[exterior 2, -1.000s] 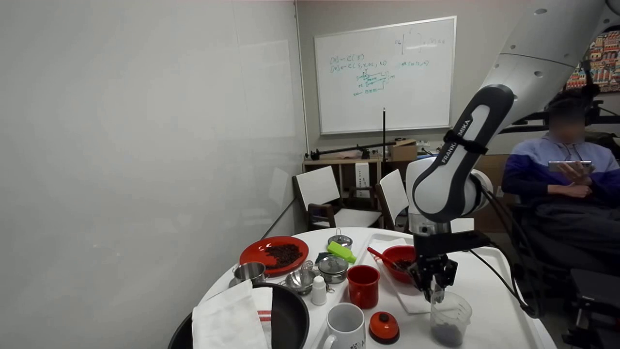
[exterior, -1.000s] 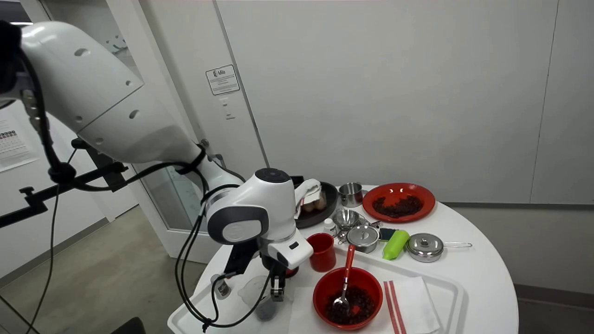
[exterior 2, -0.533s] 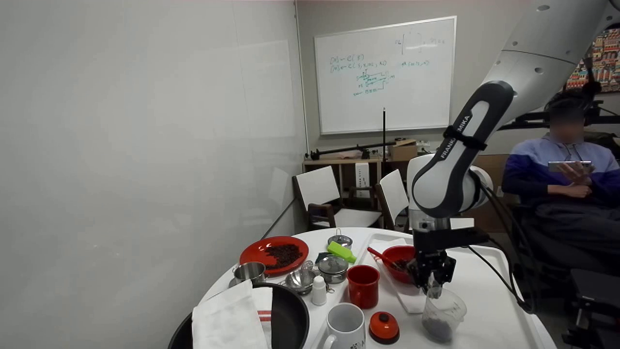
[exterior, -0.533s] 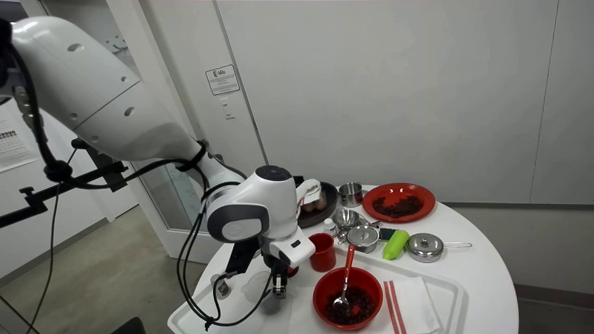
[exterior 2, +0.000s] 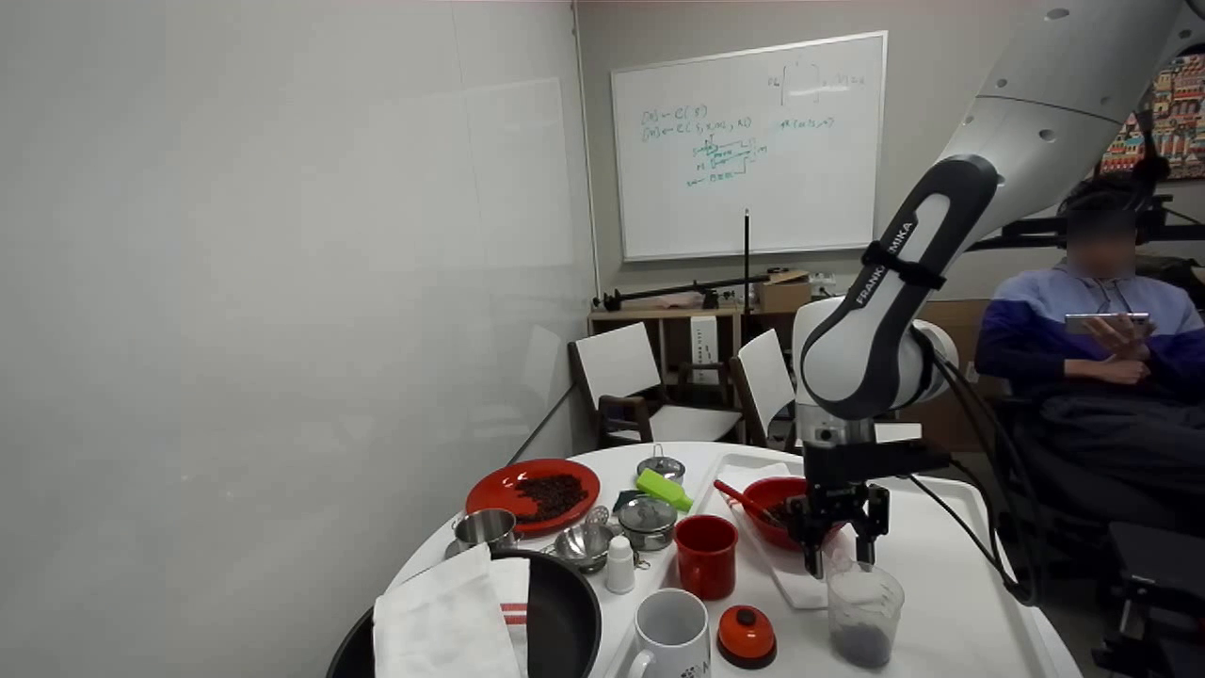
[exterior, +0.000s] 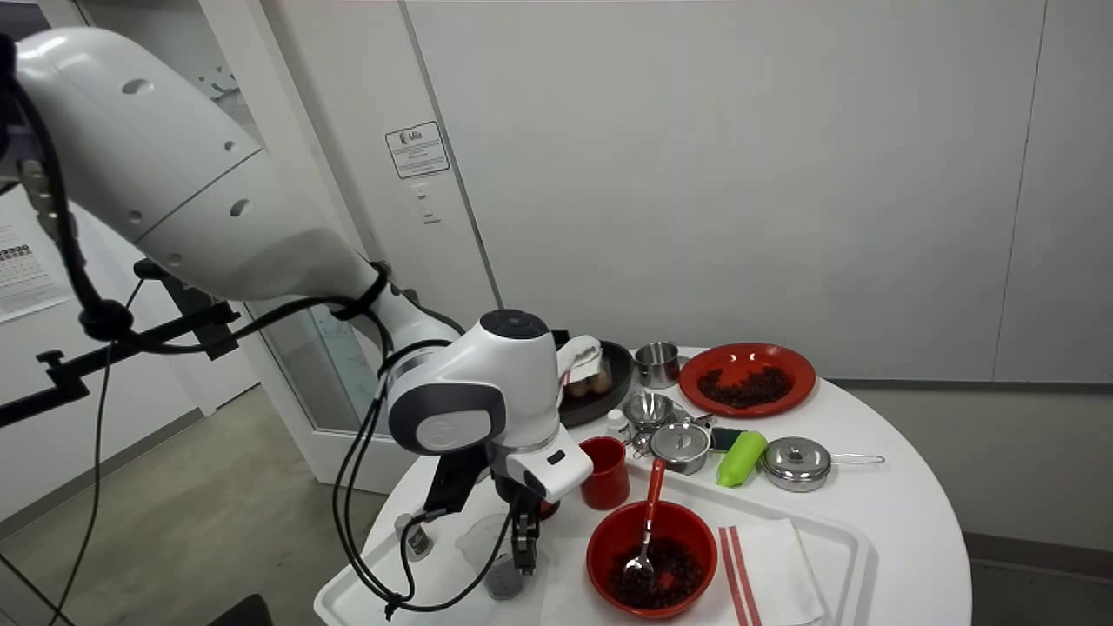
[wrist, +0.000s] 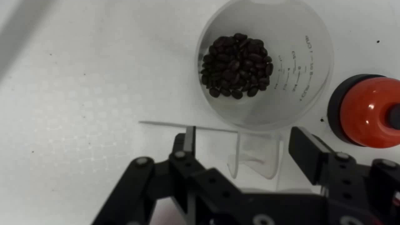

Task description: Pour the contents of the cup into the bowl

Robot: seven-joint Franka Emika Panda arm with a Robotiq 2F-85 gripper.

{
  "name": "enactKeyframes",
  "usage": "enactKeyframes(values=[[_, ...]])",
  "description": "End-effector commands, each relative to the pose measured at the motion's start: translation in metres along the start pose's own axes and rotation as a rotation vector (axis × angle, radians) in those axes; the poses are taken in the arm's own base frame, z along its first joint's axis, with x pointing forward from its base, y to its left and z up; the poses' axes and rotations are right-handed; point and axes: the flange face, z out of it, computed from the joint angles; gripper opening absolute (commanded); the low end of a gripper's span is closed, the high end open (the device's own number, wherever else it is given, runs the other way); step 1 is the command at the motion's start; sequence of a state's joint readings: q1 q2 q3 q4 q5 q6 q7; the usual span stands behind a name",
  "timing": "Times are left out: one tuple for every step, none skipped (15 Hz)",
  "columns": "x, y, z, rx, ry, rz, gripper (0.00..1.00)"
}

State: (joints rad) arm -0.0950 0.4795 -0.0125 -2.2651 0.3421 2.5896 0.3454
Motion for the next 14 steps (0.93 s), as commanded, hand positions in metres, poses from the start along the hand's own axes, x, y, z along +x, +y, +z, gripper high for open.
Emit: enactKeyframes(values=[[-0.003, 0.001, -0.010, 0.027, -0.009, -0.013, 0.55], [-0.003, 0.001, -0.012, 0.029, -0.005, -0.016, 0.54], [-0.003, 0.000, -0.013, 0.031, -0.005, -0.019, 0.47], [-0.003, 0.000, -0.015, 0.035, -0.003, -0.021, 0.40], [-0.003, 0.000, -0.017, 0.037, -0.002, -0.023, 0.34], [-0.003, 0.000, -0.018, 0.039, 0.000, -0.024, 0.24], [-0.003, 0.000, -0.019, 0.041, 0.001, -0.026, 0.18], [-0.003, -0.001, -0.020, 0.042, 0.002, -0.028, 0.09], [-0.002, -0.001, -0.021, 0.043, 0.002, -0.030, 0.03], [-0.002, -0.001, -0.022, 0.043, 0.003, -0.032, 0.06], [-0.002, -0.001, -0.022, 0.043, 0.002, -0.033, 0.07], [-0.003, -0.001, -0.023, 0.045, 0.000, -0.036, 0.07], [-0.003, -0.001, -0.026, 0.047, -0.004, -0.039, 0.07], [-0.003, 0.001, -0.031, 0.048, -0.007, -0.039, 0.07]])
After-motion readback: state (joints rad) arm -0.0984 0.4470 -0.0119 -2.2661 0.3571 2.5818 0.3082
